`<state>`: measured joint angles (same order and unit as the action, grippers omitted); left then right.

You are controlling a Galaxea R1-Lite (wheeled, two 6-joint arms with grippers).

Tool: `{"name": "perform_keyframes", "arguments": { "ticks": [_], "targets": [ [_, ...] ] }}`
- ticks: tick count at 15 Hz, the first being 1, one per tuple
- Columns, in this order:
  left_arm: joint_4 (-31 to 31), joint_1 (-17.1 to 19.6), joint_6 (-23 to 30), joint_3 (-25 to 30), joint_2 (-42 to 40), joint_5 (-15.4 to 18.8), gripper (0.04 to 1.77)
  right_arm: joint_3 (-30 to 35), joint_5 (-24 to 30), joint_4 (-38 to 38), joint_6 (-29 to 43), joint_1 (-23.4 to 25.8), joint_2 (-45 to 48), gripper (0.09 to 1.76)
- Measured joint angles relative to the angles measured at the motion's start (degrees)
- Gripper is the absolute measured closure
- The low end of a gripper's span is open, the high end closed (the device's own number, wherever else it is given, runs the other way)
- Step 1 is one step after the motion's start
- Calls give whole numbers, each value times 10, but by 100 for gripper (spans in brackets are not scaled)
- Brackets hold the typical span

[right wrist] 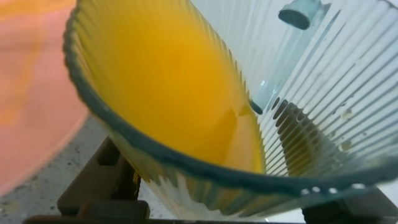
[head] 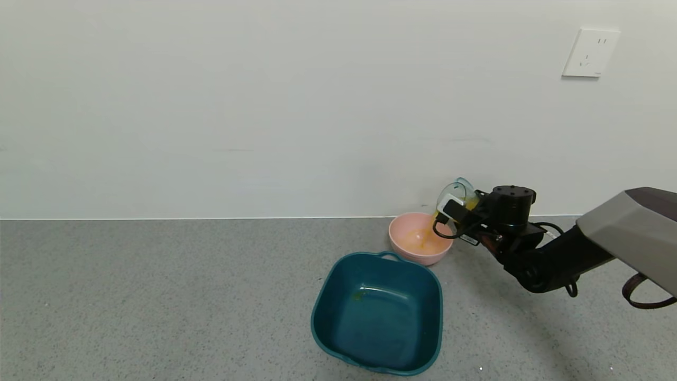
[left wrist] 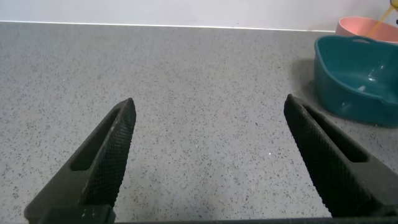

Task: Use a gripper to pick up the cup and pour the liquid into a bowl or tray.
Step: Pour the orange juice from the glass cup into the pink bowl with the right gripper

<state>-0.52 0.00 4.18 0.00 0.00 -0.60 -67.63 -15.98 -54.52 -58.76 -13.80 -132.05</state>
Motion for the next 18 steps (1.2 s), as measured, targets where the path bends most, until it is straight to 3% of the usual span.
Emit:
{"name": "perform_keyframes", "arguments": {
  "ticks": [18],
  "targets": [
    [0,0,0,0,0,0,9,-27,-24,-3,-147,-5,-12,48]
  ]
}}
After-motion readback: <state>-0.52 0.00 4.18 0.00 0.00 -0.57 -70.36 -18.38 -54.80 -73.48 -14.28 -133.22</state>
